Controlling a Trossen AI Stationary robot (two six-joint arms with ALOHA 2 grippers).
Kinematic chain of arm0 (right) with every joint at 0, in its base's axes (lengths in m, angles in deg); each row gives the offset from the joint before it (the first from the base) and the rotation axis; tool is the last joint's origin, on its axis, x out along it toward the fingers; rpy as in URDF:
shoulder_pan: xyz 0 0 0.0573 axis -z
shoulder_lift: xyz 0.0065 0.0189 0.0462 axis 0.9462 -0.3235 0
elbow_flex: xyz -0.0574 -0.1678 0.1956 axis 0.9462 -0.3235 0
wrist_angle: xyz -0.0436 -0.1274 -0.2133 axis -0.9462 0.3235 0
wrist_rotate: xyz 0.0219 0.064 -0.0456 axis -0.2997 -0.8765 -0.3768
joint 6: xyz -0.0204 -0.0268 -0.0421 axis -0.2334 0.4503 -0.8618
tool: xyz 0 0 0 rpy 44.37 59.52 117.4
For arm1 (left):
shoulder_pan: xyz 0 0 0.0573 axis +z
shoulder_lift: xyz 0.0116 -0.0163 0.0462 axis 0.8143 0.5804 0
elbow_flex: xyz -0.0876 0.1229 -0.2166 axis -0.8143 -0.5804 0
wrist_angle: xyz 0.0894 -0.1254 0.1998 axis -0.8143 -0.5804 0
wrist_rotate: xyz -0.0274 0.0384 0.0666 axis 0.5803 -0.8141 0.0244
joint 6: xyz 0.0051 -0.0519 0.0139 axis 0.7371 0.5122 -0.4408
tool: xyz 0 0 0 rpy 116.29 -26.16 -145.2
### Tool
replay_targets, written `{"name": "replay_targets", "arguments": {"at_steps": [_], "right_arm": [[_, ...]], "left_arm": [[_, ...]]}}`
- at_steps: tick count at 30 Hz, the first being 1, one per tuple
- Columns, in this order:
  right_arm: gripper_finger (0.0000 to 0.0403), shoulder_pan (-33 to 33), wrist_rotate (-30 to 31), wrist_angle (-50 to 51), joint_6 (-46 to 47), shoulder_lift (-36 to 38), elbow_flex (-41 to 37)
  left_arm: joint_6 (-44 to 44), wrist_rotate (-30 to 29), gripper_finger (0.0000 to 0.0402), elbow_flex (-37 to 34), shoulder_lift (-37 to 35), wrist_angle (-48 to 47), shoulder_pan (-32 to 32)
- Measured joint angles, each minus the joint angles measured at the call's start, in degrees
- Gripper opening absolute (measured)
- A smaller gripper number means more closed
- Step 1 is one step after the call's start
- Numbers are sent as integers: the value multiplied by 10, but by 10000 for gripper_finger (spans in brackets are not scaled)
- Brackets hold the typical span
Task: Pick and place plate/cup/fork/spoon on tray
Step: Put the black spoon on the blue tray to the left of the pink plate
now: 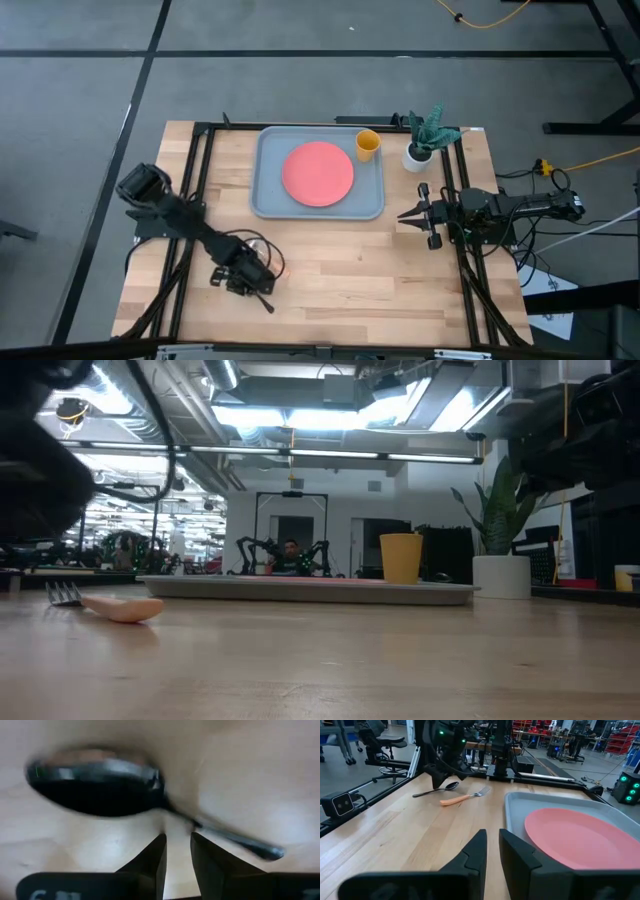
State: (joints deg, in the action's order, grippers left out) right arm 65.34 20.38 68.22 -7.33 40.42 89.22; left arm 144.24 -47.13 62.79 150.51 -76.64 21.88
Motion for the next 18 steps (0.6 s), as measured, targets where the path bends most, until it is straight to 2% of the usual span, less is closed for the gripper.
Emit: {"name": "replay_targets", "arguments": {"at_steps": [7, 18], "right_arm": [[56, 0, 0, 0, 0, 0, 0], [56, 0, 0, 0, 0, 0, 0]], "left_arm": [[-89, 6, 80, 0, -1, -43, 60], [-234, 33, 80, 0, -1, -166, 130]]}}
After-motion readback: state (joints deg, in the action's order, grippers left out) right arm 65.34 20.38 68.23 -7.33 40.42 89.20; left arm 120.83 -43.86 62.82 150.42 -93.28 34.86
